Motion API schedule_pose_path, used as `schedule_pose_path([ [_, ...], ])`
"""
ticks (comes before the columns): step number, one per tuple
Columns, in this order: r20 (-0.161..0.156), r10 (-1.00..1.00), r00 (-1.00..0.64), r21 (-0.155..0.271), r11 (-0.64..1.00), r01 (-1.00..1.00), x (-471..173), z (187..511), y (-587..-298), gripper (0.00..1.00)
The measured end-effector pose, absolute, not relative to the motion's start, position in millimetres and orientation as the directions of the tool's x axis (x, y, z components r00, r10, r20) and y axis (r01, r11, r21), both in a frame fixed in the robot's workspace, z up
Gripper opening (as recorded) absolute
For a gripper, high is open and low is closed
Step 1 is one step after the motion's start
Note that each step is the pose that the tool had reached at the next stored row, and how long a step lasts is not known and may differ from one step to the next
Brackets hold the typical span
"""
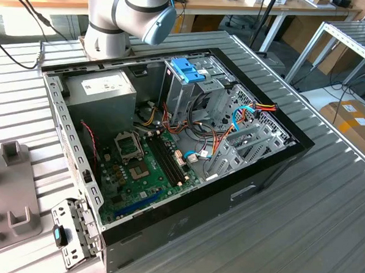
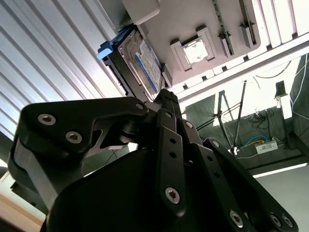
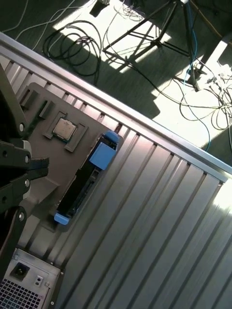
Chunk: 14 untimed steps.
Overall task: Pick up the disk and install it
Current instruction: 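Pick up the disk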
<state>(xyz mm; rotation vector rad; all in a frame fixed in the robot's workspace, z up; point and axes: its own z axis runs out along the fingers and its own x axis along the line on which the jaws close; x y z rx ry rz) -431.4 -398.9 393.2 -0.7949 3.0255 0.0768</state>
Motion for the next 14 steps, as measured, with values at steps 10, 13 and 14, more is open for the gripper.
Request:
schedule_pose_path([
  [10, -0.025, -0.518, -0.855, 0.044, 0.854, -0.519, -431.4, 393.2, -398.9, 0.11],
  [13, -0.024, -0.526, -0.850, 0.044, 0.849, -0.527, -431.4, 393.2, -398.9, 0.11],
  [14, -0.024, -0.534, -0.845, 0.044, 0.844, -0.535, -431.4, 393.2, -398.9, 0.11],
])
